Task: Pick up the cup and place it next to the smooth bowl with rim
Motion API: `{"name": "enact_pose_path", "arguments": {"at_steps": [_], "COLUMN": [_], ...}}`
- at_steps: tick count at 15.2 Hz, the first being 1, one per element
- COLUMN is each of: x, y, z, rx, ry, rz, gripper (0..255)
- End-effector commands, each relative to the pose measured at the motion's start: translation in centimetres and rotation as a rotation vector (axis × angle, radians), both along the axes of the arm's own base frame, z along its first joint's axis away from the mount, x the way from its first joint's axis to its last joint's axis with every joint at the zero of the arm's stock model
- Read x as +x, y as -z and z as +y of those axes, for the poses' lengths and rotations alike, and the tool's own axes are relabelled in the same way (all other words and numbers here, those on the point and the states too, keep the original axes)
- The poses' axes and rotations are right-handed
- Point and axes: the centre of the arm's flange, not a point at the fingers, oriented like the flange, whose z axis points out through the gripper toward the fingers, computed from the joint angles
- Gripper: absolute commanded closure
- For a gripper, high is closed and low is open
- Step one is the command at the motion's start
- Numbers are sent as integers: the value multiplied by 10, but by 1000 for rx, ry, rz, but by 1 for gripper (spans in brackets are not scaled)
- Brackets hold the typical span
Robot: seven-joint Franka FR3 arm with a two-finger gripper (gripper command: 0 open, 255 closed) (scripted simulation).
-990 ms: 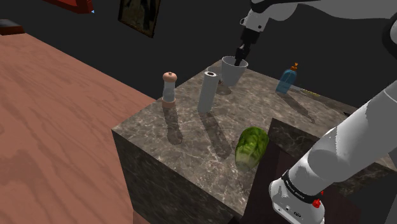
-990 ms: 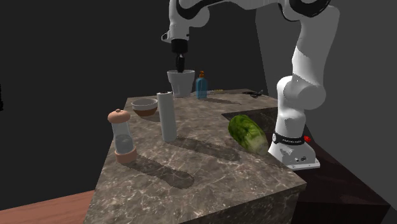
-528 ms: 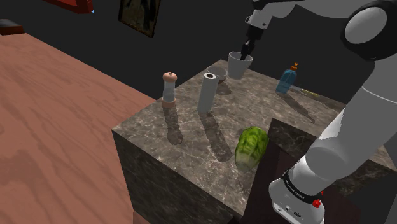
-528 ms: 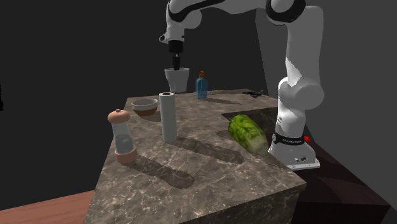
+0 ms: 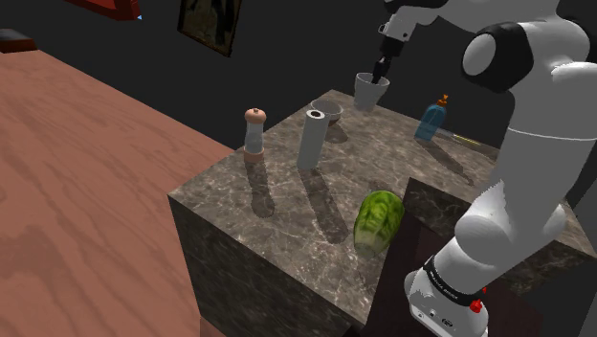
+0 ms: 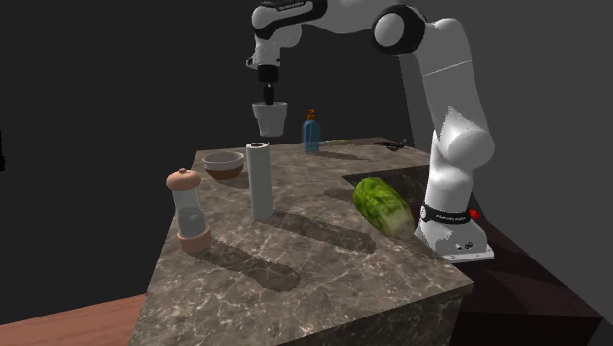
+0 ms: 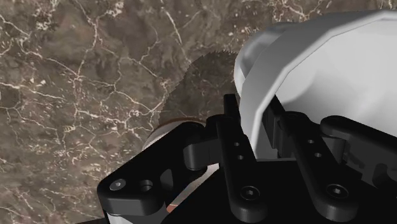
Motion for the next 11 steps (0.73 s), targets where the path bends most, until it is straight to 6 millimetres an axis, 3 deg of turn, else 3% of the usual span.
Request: {"name": "enact_pose_path", "arguments": {"at_steps": [1,5,11], "x": [9,26,26], "y": [-1,-1,31], "z": [-27,-80,-80], "rx": [0,0,0], "ry": [-2,-2,-2], "rz": [0,0,0], "gripper": [255,255,255]}}
